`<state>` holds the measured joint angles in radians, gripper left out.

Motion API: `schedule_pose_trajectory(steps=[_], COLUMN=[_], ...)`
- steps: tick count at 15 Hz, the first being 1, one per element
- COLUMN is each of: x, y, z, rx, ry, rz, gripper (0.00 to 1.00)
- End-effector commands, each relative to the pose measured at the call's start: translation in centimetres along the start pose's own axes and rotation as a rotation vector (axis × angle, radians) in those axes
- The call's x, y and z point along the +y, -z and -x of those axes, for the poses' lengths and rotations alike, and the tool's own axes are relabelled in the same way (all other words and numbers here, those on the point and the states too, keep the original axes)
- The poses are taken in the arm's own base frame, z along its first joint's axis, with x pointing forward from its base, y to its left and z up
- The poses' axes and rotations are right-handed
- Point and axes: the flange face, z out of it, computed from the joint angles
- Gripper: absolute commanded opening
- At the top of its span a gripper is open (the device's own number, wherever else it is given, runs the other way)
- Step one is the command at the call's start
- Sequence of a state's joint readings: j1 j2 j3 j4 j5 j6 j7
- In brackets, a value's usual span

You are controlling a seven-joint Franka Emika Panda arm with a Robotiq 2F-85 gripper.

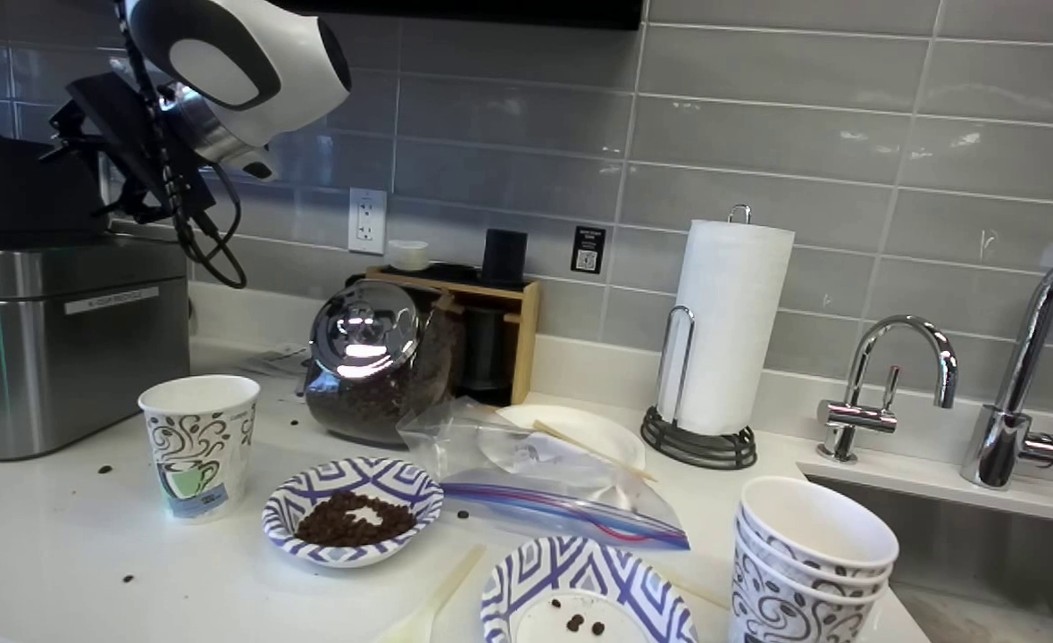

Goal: Open the recycling bin and place the small white container in front of the bin in the bin

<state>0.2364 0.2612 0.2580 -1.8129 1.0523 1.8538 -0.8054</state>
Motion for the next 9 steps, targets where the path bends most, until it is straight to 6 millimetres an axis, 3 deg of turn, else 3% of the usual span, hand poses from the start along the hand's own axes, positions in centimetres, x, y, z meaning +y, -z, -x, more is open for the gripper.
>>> schedule_pose_trajectory(steps=[1, 9], x=[0.11, -0.02], y=[-0.44, -0.55], z=[-0.71, -0.73], rx=[-0.009, -0.019], ry=[-0.028, -0.047], rz=[-0.015, -0.025], gripper=[0.99, 1.00])
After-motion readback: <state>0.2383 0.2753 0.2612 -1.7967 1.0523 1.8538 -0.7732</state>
